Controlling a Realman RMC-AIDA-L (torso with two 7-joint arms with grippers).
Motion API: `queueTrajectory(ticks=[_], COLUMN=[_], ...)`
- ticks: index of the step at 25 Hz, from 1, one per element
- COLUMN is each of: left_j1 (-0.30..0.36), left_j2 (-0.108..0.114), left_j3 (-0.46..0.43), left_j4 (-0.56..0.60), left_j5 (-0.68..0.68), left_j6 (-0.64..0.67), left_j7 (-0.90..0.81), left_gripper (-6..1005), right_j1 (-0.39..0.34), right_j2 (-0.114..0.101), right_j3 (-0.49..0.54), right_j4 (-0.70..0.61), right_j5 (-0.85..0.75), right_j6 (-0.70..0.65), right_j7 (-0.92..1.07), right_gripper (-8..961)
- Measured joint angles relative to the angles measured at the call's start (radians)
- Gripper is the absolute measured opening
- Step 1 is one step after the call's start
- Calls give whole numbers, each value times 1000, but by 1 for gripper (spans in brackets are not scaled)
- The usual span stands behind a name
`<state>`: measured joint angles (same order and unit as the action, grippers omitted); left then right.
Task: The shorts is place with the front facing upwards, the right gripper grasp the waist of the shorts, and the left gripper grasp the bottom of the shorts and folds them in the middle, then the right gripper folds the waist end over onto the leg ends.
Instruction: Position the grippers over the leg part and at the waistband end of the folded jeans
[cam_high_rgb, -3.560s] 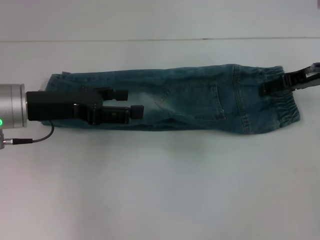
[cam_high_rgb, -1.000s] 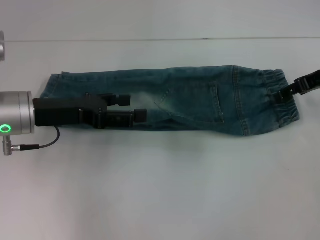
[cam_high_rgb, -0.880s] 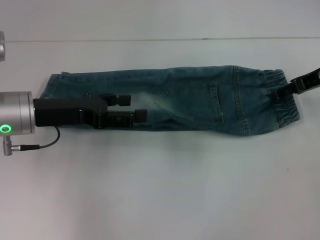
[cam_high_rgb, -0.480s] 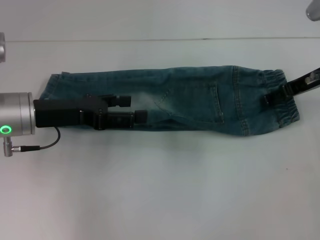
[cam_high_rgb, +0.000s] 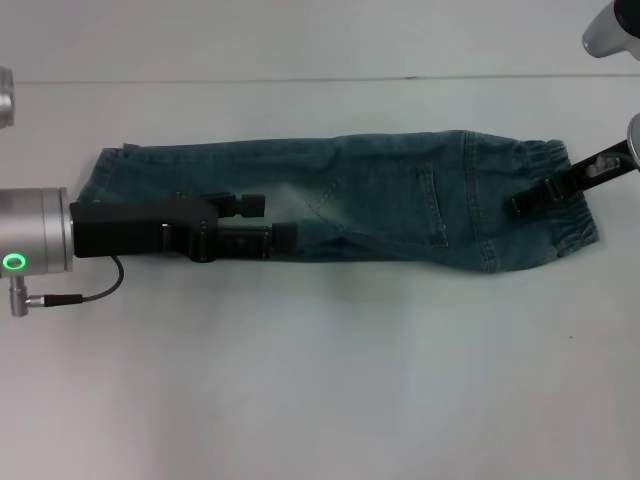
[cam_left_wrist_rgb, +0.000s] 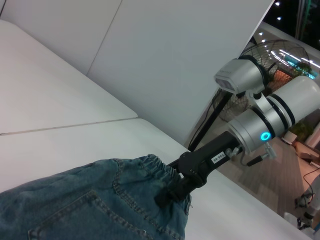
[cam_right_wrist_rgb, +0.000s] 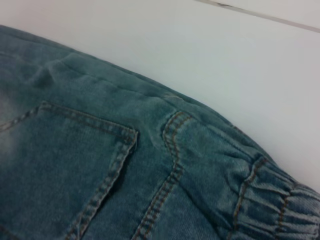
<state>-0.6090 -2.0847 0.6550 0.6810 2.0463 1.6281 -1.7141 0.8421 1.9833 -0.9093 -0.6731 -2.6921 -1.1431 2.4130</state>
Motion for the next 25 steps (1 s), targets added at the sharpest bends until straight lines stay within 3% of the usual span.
queueTrajectory(ticks=[11, 24, 25], left_j1=[0, 0, 0], left_j2=[-1, -2, -2], left_j3=[0, 0, 0], left_j4=[0, -11, -11], left_j5=[0, 0, 0], left_j6=[1, -1, -1], left_j7=[-5, -3, -3], left_gripper=[902, 893, 890], right_j1=[-11, -12, -13], right_j2=[-4, 8, 7], right_j3=[-2, 3, 4], right_j4=[1, -9, -10], right_j5=[-14, -9, -9], right_j6=[6, -31, -34], right_j7=[8, 1, 1], right_gripper=[871, 869, 812])
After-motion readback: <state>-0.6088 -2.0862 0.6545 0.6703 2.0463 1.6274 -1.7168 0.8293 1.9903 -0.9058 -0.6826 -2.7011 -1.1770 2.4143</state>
